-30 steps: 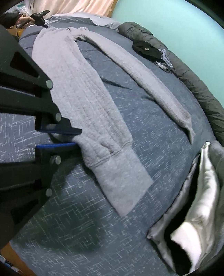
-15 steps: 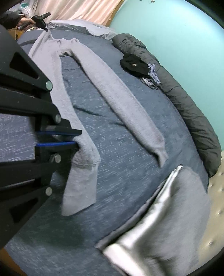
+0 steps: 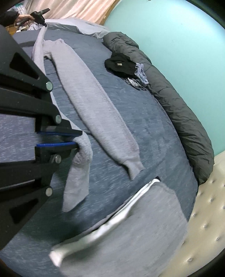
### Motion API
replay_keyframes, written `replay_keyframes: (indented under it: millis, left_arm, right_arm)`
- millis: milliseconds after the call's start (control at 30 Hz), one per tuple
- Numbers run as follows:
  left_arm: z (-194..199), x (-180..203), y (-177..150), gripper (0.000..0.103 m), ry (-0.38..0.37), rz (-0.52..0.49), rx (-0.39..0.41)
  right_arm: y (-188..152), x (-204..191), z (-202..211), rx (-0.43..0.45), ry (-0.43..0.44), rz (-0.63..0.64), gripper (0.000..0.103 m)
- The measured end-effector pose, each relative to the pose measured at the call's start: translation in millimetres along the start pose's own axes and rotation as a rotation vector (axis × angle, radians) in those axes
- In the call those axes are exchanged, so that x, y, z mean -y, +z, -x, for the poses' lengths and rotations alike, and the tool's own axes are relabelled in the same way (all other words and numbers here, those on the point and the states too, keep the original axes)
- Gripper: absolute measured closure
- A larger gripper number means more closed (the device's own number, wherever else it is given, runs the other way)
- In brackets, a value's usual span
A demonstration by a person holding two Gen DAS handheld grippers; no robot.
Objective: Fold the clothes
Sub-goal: 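Grasp the sweatshirt hem with the left tool while the right tool grasps the sleeve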
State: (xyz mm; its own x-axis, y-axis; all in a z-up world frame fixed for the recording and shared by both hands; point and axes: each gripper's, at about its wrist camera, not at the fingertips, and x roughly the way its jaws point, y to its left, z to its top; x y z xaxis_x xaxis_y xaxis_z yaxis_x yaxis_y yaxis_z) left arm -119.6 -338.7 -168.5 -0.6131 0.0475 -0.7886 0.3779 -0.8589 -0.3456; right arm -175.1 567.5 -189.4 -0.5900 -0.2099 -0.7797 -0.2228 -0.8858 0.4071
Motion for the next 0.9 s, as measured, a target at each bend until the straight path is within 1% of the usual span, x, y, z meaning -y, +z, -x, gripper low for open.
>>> replay_keyframes:
  millis: [233, 400, 567, 733, 900]
  left_arm:
    - [-30, 17, 43, 0.1, 0.017, -0.022, -0.009]
    - [-59, 28, 69, 0.1, 0.036, -0.04, -0.022]
    - [-89, 36, 88, 0.1, 0.04, -0.052, -0.04]
    - [-118, 34, 104, 0.1, 0.043, -0.04, -0.055]
    - [-151, 33, 111, 0.1, 0.076, -0.059, -0.095]
  right_arm:
    - [43, -18, -34, -0.027, -0.042, 0.027, 0.097]
    - [71, -26, -68, -0.073, -0.096, 0.021, 0.097]
    - [100, -34, -103, -0.11, -0.15, 0.022, 0.097]
    - [122, -40, -134, -0.134, -0.197, 0.007, 0.097]
    - [140, -48, -172, -0.174, -0.262, 0.007, 0.097]
